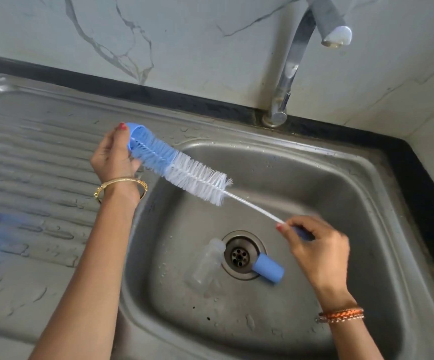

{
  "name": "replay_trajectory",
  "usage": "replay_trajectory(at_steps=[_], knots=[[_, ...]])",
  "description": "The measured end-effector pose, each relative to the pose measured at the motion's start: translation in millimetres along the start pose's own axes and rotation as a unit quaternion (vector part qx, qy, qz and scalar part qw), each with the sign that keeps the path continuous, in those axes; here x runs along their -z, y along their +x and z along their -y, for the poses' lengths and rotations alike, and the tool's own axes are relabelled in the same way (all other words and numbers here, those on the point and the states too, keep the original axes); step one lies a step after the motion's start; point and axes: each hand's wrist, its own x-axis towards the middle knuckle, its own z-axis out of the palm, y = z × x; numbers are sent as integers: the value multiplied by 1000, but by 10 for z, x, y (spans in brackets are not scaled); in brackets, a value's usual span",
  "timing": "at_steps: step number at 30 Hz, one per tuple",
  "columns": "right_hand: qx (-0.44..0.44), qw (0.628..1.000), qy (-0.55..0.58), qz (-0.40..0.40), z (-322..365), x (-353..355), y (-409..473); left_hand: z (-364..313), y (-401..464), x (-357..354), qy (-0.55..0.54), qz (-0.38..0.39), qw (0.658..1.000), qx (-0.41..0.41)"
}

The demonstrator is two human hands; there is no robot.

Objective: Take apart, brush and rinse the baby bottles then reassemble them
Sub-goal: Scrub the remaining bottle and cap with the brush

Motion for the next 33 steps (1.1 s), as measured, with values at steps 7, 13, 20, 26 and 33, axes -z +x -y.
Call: replay_trajectory(at_steps=[7,13,20,26,33], knots=[[-233,936,226,140,130,134,61,92,-51,-71,-24,25,998,50],[-235,904,257,248,134,201,50,69,-63,-59,-23,43,998,37],[89,992,-64,-68,-88,93,-5,88,26,-2,39,-31,999,-17],[53,994,-36,93,-33,120,-34,69,112,45,13,-63,998,-18],[-199,877,228,374,38,159,21,68,187,36,-55,18,994,92]])
